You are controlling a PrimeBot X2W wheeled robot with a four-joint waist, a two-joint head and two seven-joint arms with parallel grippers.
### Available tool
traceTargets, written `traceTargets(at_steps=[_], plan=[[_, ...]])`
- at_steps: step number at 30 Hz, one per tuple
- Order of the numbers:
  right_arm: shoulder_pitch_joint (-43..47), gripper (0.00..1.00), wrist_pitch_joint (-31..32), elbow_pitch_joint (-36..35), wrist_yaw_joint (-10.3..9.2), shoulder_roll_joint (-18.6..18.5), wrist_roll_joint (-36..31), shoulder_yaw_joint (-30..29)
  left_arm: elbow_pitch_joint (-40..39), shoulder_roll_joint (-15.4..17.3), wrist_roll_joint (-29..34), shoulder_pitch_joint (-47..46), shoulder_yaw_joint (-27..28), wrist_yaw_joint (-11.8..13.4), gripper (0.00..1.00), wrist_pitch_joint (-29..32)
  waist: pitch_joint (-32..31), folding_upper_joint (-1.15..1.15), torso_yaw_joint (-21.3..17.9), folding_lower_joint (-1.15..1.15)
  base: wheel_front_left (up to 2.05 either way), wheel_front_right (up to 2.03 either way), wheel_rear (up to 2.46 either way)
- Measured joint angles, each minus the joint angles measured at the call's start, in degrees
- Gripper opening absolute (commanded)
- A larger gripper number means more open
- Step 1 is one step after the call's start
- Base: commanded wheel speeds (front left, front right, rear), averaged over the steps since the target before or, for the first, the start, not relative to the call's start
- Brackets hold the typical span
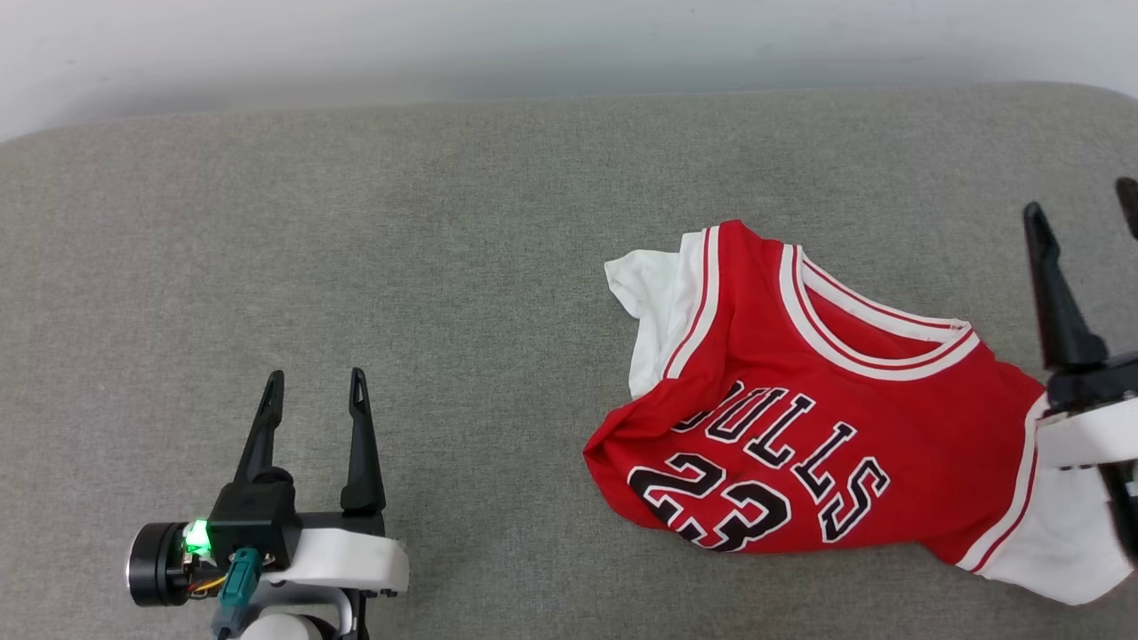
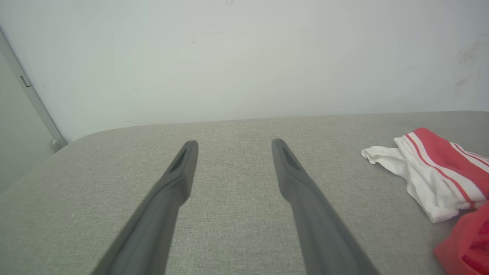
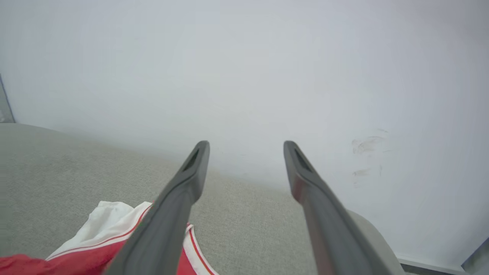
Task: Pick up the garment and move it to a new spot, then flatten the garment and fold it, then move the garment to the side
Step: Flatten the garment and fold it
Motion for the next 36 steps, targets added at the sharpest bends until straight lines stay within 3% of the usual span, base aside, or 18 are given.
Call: traceTargets(at_steps=[4,7,13,19,26,36], plan=[[1.8,1.0,-4.2,-2.2,0.01,6.7,-4.3,-0.7,0.6,0.4,0.2,-2.1,0.0,-0.8,1.0,0.0,0.3,0.0,0.1,0.0,0.0,0.0,0.0],[3.9,1.0,-6.1,-2.6,0.01,9.8,-5.6,-0.6,1.3,1.6,0.2,-5.4,0.0,-2.3,1.0,0.0,0.7,0.0,0.0,0.0,0.0,0.0,0.0],[6.5,1.0,-7.6,-2.3,0.0,13.1,-5.9,0.9,5.6,5.5,0.7,-14.6,-0.8,-6.2,1.0,0.0,1.8,0.0,-1.5,0.0,0.0,0.0,0.0],[8.0,1.0,-7.9,-2.5,0.0,15.3,-5.9,1.3,13.4,9.5,3.1,-27.3,-5.7,-9.7,1.0,2.6,3.5,0.0,-3.8,0.0,0.0,0.0,0.0],[8.5,1.0,-8.1,-3.6,0.0,17.0,-6.6,2.2,21.4,12.0,-1.1,-43.6,-15.7,-11.1,1.0,14.6,6.4,0.0,-6.5,0.0,0.0,0.0,0.0],[6.6,1.0,-8.1,-4.6,0.0,18.2,-7.6,3.7,25.2,18.6,-26.3,-62.1,-40.3,-11.2,1.0,44.4,11.4,0.0,-10.3,0.01,0.0,0.0,0.0]])
